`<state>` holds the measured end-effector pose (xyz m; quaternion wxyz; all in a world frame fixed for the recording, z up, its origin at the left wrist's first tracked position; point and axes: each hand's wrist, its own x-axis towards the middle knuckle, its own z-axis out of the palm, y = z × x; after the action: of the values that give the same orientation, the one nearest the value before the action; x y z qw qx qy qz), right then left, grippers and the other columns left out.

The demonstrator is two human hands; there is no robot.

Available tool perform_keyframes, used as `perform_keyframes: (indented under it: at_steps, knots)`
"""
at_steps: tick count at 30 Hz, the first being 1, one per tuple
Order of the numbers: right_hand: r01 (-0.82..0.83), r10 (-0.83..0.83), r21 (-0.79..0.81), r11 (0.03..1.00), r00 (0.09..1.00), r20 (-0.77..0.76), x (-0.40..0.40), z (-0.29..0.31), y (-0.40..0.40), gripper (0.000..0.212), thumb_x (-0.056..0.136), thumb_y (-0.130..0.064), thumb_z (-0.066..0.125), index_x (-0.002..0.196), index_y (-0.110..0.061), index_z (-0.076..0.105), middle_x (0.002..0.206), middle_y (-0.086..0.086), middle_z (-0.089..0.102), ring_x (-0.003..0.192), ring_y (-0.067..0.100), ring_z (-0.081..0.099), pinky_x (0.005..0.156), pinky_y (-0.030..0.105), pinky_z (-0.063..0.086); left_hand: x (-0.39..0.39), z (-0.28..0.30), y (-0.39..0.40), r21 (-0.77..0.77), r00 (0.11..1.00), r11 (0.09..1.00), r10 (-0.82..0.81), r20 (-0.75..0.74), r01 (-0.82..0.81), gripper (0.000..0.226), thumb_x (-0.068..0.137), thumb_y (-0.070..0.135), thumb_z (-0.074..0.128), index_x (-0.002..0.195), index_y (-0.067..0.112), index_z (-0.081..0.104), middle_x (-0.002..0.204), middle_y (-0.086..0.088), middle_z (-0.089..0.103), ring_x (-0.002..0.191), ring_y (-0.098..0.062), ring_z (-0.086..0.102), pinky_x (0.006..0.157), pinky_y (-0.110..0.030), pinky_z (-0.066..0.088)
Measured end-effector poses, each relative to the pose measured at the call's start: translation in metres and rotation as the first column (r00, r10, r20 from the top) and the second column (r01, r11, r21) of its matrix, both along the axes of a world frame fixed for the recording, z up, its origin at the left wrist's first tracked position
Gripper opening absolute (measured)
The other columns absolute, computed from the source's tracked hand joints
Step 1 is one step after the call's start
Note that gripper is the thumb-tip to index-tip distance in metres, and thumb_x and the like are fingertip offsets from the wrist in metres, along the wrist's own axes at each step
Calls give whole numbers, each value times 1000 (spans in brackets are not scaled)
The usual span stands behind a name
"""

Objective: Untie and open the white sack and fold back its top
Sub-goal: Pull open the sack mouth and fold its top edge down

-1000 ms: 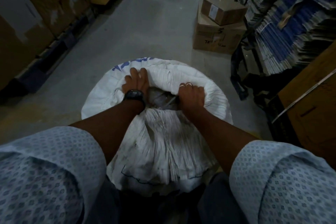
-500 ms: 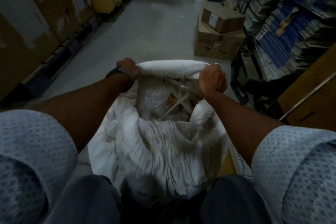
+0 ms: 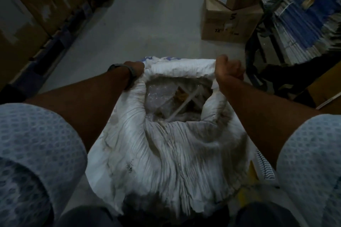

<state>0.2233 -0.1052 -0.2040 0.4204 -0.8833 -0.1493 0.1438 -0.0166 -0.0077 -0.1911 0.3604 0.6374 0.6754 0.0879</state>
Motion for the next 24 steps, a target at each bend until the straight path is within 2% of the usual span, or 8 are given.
perform_keyframes:
  at_steps: [3, 5, 7, 10, 13, 16, 21, 24]
  knots:
    - [-168, 170, -68, 983, 985, 35, 3, -23, -5, 57, 83, -48, 58, 125, -10, 56, 130, 15, 57, 116, 37, 57, 96, 40, 46, -5, -23, -1, 108, 990, 988, 122, -69, -114, 63, 92, 36, 48, 145, 6, 31, 150, -21, 36, 133, -38, 42, 107, -41, 38]
    - [-255, 266, -129, 958, 960, 85, 1, -26, -9, 51, 80, -40, 65, 122, -12, 56, 128, 16, 54, 115, 37, 56, 97, 41, 47, -3, -28, -6, 250, 973, 964, 139, -186, -90, 55, 92, 38, 44, 138, 8, 34, 144, -22, 40, 128, -41, 45, 101, -45, 40]
    - [-296, 325, -164, 941, 927, 190, -3, -21, -11, 37, 78, -28, 66, 112, -16, 58, 125, 13, 51, 115, 35, 54, 99, 42, 43, 2, -28, -11, 391, 972, 919, 125, -197, -39, 49, 94, 37, 39, 132, 7, 38, 137, -23, 44, 123, -44, 48, 99, -49, 40]
    - [-337, 410, -234, 912, 781, 472, -11, -3, -17, 22, 78, -20, 59, 100, -21, 62, 123, 10, 54, 120, 31, 47, 102, 45, 33, 6, -19, -22, 599, 945, 786, 62, -320, 151, 43, 94, 37, 41, 125, 7, 45, 126, -21, 49, 113, -42, 50, 94, -51, 39]
    - [-385, 431, -210, 899, 688, 584, -21, 18, -30, 16, 82, -20, 57, 97, -19, 62, 115, 10, 59, 117, 31, 50, 100, 46, 33, 9, 5, -42, 732, 929, 613, -8, -371, 298, 32, 91, 37, 44, 110, 12, 50, 113, -17, 52, 102, -37, 51, 85, -46, 38]
    - [-489, 474, -142, 861, 668, 573, -29, 37, -45, 10, 82, -16, 58, 90, -19, 62, 106, 9, 62, 106, 31, 58, 93, 43, 43, 9, 28, -63, 756, 909, 517, -125, -398, 402, 28, 92, 38, 45, 104, 14, 53, 104, -14, 57, 95, -35, 54, 81, -45, 40]
    - [-660, 656, -198, 725, 573, 491, -45, 53, -70, 9, 77, -16, 55, 72, -19, 63, 86, 6, 70, 80, 27, 66, 75, 37, 57, -18, 44, -92, 608, 849, 597, -430, -309, 524, 32, 89, 45, 49, 83, 16, 63, 79, -12, 70, 75, -31, 65, 66, -36, 50]
    - [-828, 842, -268, 493, 375, 388, -59, 53, -89, 31, 82, -25, 52, 53, -15, 58, 60, 5, 64, 52, 15, 56, 58, 29, 47, -40, 44, -111, 433, 728, 592, -613, -307, 680, 50, 77, 56, 48, 74, 10, 69, 75, -11, 71, 68, -25, 64, 71, -38, 53]
